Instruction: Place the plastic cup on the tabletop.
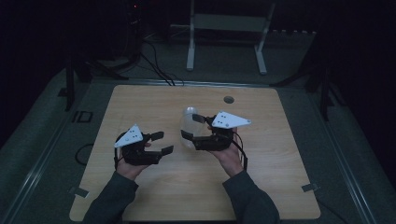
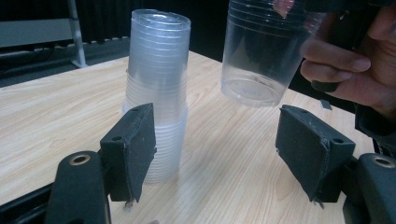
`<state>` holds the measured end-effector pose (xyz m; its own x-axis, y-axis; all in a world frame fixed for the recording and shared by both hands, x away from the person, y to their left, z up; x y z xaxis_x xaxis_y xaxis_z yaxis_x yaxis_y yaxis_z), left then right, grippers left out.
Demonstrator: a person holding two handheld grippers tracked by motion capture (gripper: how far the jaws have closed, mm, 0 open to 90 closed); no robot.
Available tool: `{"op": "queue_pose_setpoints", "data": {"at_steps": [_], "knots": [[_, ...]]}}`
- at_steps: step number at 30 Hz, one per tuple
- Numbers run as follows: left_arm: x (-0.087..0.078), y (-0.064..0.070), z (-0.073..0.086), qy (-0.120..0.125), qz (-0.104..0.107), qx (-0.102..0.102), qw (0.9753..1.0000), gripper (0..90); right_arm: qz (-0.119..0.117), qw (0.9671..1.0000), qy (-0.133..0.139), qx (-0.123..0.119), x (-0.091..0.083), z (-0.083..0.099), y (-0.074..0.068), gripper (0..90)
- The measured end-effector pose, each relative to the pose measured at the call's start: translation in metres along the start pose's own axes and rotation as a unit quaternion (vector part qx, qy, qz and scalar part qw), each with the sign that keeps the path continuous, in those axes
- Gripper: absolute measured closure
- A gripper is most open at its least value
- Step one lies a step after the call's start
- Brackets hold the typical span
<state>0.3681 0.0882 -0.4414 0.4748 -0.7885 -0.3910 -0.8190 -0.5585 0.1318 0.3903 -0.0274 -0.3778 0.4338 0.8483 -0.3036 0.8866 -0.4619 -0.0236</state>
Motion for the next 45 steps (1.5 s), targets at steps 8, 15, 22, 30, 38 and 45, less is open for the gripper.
{"op": "queue_pose_setpoints", "data": {"at_steps": [8, 15, 22, 30, 38, 45], "knots": [[0.001, -0.001, 0.0, -0.002, 0.0, 0.0, 1.0, 28.9, 0.011, 0.9999, 0.007, 0.007, -0.007, 0.003, 0.008, 27.7], [0.0, -0.001, 0.0, -0.001, -0.001, 0.0, 1.0, 28.9, 0.02, 0.9998, 0.005, 0.006, -0.011, 0.007, 0.011, 27.6], [0.0, -0.001, 0.001, -0.002, -0.003, -0.001, 1.0, 28.9, 0.029, 0.9996, 0.003, 0.005, -0.015, 0.011, 0.016, 27.6], [0.0, -0.001, 0.001, -0.001, -0.003, -0.001, 1.0, 29.0, 0.04, 0.9992, -0.007, 0.0, -0.018, 0.02, 0.02, 27.6], [0.0, -0.002, 0.001, -0.003, -0.004, 0.0, 1.0, 29.0, 0.042, 0.9991, -0.009, 0.003, -0.02, 0.028, 0.023, 27.6], [0.001, -0.002, 0.001, -0.003, -0.004, 0.001, 1.0, 29.2, 0.041, 0.9991, -0.012, 0.005, -0.019, 0.036, 0.024, 27.6]]}}
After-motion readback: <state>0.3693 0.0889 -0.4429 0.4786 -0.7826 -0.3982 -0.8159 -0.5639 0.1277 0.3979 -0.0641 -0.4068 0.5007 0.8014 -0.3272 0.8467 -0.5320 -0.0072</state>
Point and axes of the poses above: each handheld gripper's, and its own axes: x roughly forward along the jaws, z roughly out of its underside, y roughly to its right, the point moved 10 cm from there along x, roughly forward along the jaws, and after that the axes turned 8 degrees about -y, right-handed, at the moved point
